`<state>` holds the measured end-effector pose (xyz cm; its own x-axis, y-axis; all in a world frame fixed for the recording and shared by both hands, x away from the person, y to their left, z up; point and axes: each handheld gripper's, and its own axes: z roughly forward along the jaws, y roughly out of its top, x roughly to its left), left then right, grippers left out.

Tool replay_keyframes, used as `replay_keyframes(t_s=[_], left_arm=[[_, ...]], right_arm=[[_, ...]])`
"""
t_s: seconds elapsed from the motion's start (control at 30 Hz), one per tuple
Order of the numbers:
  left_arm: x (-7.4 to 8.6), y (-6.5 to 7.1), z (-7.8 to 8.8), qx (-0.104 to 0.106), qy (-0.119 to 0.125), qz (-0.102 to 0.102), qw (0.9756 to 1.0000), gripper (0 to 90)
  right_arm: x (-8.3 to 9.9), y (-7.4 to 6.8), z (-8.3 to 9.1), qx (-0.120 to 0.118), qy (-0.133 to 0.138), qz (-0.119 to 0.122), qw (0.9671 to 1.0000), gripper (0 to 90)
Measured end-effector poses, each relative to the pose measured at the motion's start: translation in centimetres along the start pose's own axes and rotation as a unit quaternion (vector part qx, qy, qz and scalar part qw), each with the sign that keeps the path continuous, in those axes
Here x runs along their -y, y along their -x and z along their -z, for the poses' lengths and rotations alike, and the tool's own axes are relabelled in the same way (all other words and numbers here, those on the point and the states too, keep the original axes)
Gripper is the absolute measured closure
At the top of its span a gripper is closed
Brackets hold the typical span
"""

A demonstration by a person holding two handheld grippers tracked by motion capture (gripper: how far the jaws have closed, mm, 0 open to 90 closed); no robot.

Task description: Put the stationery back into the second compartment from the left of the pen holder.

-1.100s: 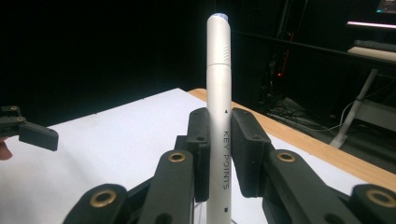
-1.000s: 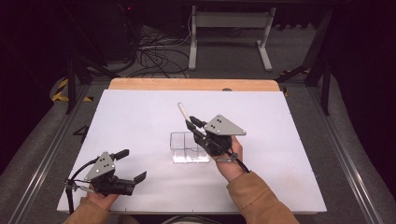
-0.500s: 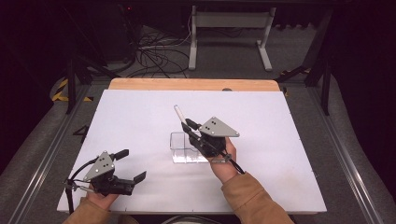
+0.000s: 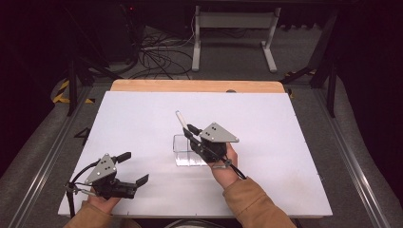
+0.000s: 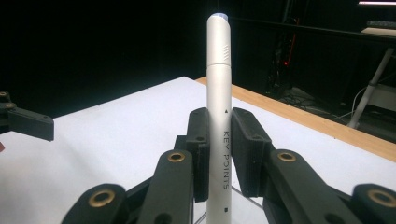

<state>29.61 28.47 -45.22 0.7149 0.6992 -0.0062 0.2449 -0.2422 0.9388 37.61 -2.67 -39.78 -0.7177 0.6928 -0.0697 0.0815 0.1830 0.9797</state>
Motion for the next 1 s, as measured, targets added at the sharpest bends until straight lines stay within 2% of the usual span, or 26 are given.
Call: replay_keyframes(t_s=[0.17, 0.5, 0.57, 0.63, 0.73, 0.87, 1.0], left_arm=[[0.0, 0.0, 0.0, 0.000, 0.000, 0.000, 1.0000, 1.1], [0.0, 0.0, 0.0, -0.001, -0.001, -0.002, 1.0000, 1.1], [0.0, 0.0, 0.0, 0.000, -0.002, 0.001, 1.0000, 1.1], [0.0, 0.0, 0.0, -0.002, -0.003, -0.001, 1.0000, 1.1], [0.1, 0.1, 0.2, -0.004, -0.001, 0.004, 1.0000, 1.1], [0.2, 0.1, 0.4, -0.009, 0.000, 0.003, 1.0000, 1.1], [0.3, 0.2, 0.6, -0.010, 0.001, 0.009, 0.9999, 1.1]], right_arm=[[0.5, -0.1, 0.0, -0.001, -0.008, -0.003, 1.0000, 77.8], [1.3, -0.2, 0.6, 0.011, -0.022, 0.009, 0.9997, 76.2], [1.3, -0.2, 0.8, 0.019, -0.024, 0.022, 0.9993, 68.7], [1.3, -0.3, 0.9, 0.018, -0.027, 0.041, 0.9986, 51.5], [1.1, -0.4, 1.2, 0.025, -0.023, 0.057, 0.9978, 35.5], [0.5, -0.7, 1.8, 0.033, -0.010, 0.071, 0.9969, 28.9], [-0.4, -0.7, 2.5, 0.027, 0.002, 0.070, 0.9972, 27.5]])
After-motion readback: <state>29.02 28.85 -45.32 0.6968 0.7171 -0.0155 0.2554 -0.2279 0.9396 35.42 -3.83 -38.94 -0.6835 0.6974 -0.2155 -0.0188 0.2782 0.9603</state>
